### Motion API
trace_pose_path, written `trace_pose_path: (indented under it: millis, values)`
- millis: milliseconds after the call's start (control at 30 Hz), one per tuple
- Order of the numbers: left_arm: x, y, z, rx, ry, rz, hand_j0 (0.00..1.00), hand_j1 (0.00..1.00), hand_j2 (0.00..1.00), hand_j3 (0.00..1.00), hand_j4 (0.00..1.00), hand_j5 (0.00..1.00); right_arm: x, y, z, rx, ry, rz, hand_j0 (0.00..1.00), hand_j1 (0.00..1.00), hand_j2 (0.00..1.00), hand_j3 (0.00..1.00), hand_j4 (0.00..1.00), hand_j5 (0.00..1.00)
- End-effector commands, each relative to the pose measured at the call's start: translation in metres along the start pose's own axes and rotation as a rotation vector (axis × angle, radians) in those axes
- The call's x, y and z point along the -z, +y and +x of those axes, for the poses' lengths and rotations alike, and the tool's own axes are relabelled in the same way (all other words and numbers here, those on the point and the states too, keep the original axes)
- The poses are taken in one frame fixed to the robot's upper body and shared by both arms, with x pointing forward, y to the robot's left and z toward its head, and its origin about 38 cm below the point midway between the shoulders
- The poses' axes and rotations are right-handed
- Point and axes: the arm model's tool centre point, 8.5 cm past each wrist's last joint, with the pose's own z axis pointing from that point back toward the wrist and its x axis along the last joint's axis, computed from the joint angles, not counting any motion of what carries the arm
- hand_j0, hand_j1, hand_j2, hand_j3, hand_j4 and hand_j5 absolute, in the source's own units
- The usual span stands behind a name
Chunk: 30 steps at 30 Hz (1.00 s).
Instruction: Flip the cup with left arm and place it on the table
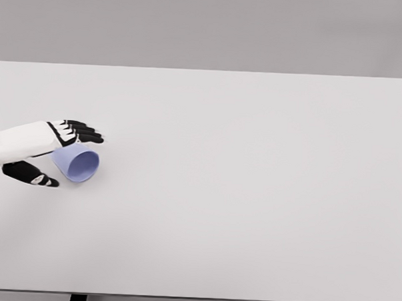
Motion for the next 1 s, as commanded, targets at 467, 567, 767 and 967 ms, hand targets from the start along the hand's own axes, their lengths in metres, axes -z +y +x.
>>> trace_pose_path:
  millis: [467, 567, 767, 967]
  values:
    - [0.003, -0.016, -0.038, -0.016, 0.104, 0.014, 1.00, 1.00, 1.00, 1.00, 1.00, 1.00, 0.000, 0.000, 0.000, 0.000, 0.000, 0.000, 1.00, 1.00, 1.00, 1.00, 1.00, 1.00]
    - [0.007, -0.019, -0.042, -0.011, 0.114, 0.015, 1.00, 1.00, 1.00, 1.00, 1.00, 1.00, 0.000, 0.000, 0.000, 0.000, 0.000, 0.000, 1.00, 1.00, 1.00, 1.00, 1.00, 1.00]
    - [0.018, -0.023, -0.044, -0.016, 0.104, 0.002, 1.00, 1.00, 1.00, 1.00, 1.00, 1.00, 0.000, 0.000, 0.000, 0.000, 0.000, 0.000, 1.00, 1.00, 1.00, 1.00, 1.00, 1.00]
    - [0.017, -0.027, -0.046, -0.003, 0.116, -0.020, 1.00, 1.00, 1.00, 1.00, 1.00, 1.00, 0.000, 0.000, 0.000, 0.000, 0.000, 0.000, 1.00, 1.00, 1.00, 1.00, 1.00, 1.00]
